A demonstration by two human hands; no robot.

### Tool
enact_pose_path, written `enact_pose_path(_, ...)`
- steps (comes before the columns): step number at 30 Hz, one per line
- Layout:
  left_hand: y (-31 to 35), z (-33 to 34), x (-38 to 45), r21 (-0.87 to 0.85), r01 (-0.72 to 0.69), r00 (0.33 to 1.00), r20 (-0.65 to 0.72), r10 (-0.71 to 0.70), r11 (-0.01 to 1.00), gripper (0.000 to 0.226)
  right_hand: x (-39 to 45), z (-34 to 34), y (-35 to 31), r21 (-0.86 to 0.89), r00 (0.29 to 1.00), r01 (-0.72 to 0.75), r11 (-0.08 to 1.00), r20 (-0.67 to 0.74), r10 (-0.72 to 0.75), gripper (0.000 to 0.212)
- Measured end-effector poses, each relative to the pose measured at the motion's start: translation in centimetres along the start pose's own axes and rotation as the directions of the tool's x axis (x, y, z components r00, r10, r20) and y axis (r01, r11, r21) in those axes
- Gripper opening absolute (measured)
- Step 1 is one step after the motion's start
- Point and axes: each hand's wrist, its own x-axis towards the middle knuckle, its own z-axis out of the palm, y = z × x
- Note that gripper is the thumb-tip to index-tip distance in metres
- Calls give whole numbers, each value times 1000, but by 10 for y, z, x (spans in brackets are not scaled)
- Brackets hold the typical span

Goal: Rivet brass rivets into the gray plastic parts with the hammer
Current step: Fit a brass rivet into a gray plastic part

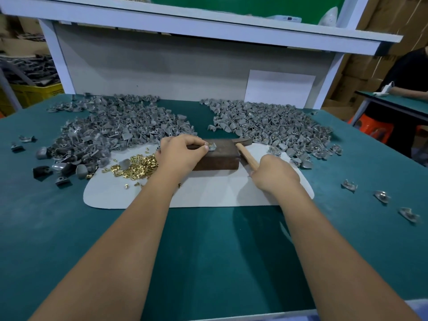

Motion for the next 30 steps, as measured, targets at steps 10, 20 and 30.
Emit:
enact_pose_path(10, 2, 6, -9, -104, 47, 997, -57, -53, 994, 15, -5, -3, -5, 113, 957, -58, 992, -278, 87, 21)
enact_pose_path(20, 1, 9, -8, -169, 56, 990, -115, -76, 984, 18, -12, -14, 10, 281, 895, 157, 947, -447, -15, 8)
enact_pose_path(30, -1, 11, -2, -278, 117, 984, -95, -148, 954, 13, -28, -25, -1, 149, 826, 281, 948, -540, -160, 40)
